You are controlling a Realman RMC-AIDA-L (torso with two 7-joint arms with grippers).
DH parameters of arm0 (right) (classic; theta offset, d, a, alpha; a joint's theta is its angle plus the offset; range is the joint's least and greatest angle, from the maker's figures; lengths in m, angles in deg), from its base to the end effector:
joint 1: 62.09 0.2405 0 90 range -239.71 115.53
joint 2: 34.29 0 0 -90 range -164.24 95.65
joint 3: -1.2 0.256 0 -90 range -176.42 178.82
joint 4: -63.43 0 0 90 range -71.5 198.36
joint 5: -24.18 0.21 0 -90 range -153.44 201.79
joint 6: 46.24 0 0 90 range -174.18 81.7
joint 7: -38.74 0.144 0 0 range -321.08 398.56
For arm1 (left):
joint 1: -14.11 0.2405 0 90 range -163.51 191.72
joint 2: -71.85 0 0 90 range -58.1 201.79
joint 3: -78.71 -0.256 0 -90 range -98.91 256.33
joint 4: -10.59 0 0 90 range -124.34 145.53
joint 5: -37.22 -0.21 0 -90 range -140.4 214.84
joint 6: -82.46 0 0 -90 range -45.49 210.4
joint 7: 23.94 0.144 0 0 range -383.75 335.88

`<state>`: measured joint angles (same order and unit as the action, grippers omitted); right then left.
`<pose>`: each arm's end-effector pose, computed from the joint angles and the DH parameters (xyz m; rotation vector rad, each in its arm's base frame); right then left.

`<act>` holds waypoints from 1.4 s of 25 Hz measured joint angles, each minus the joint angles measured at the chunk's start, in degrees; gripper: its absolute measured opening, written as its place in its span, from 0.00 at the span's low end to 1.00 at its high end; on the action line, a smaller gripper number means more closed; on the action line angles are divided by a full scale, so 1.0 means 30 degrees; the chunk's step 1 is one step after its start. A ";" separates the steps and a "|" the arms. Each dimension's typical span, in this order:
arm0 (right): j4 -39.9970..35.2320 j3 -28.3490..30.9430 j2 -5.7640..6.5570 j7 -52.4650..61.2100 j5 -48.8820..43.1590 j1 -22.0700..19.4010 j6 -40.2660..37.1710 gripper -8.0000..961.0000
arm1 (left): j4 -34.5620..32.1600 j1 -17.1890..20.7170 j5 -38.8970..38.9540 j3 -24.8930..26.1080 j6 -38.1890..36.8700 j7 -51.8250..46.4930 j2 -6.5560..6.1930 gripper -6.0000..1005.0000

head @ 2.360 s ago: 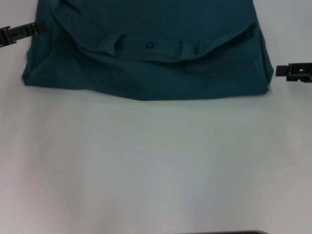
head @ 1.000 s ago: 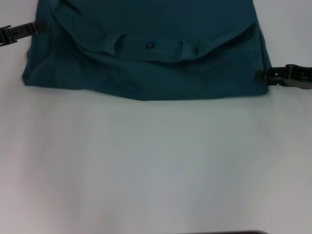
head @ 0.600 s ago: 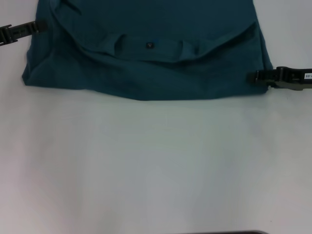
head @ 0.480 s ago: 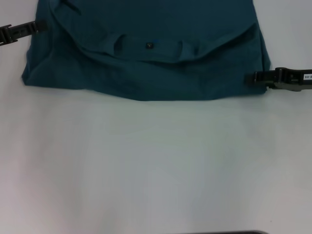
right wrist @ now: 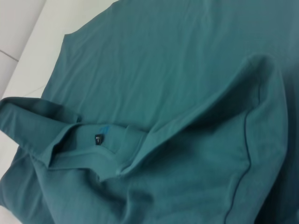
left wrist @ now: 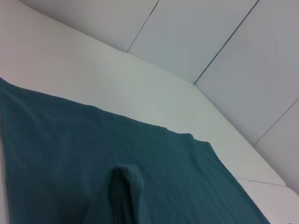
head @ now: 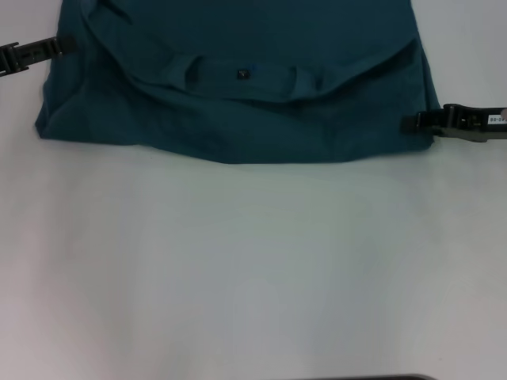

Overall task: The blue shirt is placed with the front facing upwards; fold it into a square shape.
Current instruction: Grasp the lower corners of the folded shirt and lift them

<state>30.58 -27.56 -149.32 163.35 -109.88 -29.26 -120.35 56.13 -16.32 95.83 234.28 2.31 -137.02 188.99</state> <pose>0.3327 0.3496 0.0212 -2.1150 1.7335 0.4552 -0.3047 0.3623 0.0739 -2.1511 -1.3216 -0.7428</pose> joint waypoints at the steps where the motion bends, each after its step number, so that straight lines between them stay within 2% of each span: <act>1: 0.0128 -0.0045 -0.0011 -0.0071 -0.0032 0.0099 0.0122 0.54 | -0.0002 -0.0001 -0.0006 0.0000 0.0000 -0.0024 0.0000 0.81; 2: 0.0209 -0.0074 -0.0011 -0.0121 -0.0054 0.0162 0.0192 0.43 | -0.0003 -0.0003 -0.0013 0.0001 0.0001 -0.0048 -0.0001 0.81; 13: 0.0314 0.0105 0.0139 -0.0128 0.0012 0.0166 0.0263 0.05 | -0.0004 0.0412 -0.0030 0.0000 -0.0090 -0.0131 -0.0074 0.81; 20: 0.0292 0.0133 0.0178 -0.0171 0.0012 0.0266 0.0322 0.05 | -0.0003 0.0826 -0.0944 -0.0016 0.0052 0.0272 -0.0215 0.81; 25: 0.0239 0.0147 0.0225 -0.0061 0.0008 0.0314 0.0252 0.05 | -0.0454 0.0993 -0.1264 -0.0161 0.0628 0.1628 -0.0058 0.81; 35: 0.0301 0.0276 0.0231 0.0109 0.0007 0.0192 0.0166 0.05 | -0.1506 0.0667 -0.1315 -0.3055 0.3434 0.1976 0.0034 0.81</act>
<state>31.48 -26.73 -148.63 163.68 -109.86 -28.68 -119.85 51.61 -14.31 91.88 225.11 12.61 -131.09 189.10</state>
